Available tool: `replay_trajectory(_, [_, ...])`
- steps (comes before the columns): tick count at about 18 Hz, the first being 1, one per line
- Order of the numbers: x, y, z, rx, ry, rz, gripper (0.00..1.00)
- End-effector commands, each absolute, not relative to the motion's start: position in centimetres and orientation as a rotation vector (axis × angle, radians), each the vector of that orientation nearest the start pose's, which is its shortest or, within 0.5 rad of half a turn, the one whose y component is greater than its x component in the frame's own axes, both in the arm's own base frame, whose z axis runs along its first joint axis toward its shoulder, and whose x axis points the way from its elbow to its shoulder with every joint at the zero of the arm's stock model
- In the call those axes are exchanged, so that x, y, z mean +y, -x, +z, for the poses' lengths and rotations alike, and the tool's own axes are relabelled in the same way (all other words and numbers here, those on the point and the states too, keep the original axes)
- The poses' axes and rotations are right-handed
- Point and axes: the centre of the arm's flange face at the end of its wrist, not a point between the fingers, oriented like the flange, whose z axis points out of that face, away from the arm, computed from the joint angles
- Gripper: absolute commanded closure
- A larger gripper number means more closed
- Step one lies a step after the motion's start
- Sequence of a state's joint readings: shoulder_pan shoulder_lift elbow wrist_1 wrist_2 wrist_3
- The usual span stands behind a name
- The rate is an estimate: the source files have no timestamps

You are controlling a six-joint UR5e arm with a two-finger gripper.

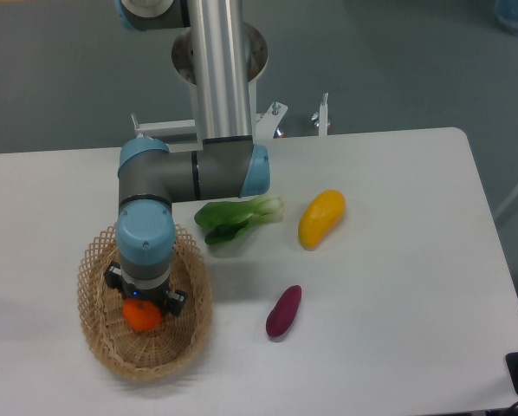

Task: Pick up the orange from the basket
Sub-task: 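Lift the grasped orange up out of the basket, then carry the orange away from the basket toward the yellow mango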

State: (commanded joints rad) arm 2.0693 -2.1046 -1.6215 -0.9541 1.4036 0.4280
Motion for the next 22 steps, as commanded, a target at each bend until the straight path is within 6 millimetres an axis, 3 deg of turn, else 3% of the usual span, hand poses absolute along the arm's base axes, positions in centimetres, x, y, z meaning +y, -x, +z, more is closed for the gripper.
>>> replay_trajectory(3, [64.2,18.0,22.7,-0.102,3.012,-0.188,0.75])
replay_trajectory(7, [63.8,18.4,26.0,-0.083,2.968,-0.150,0.75])
replay_trajectory(11, [63.5,19.0,27.2,-0.091,2.948,-0.127,0.75])
replay_trajectory(15, [62.1,21.4,28.3,-0.088,2.951,-0.062,0.75])
replay_trajectory(17, [59.2,24.3,29.8,-0.077,2.957,-0.004,0.75])
replay_trajectory(22, [57.5,26.9,29.3,-0.024,2.973,0.017,0.75])
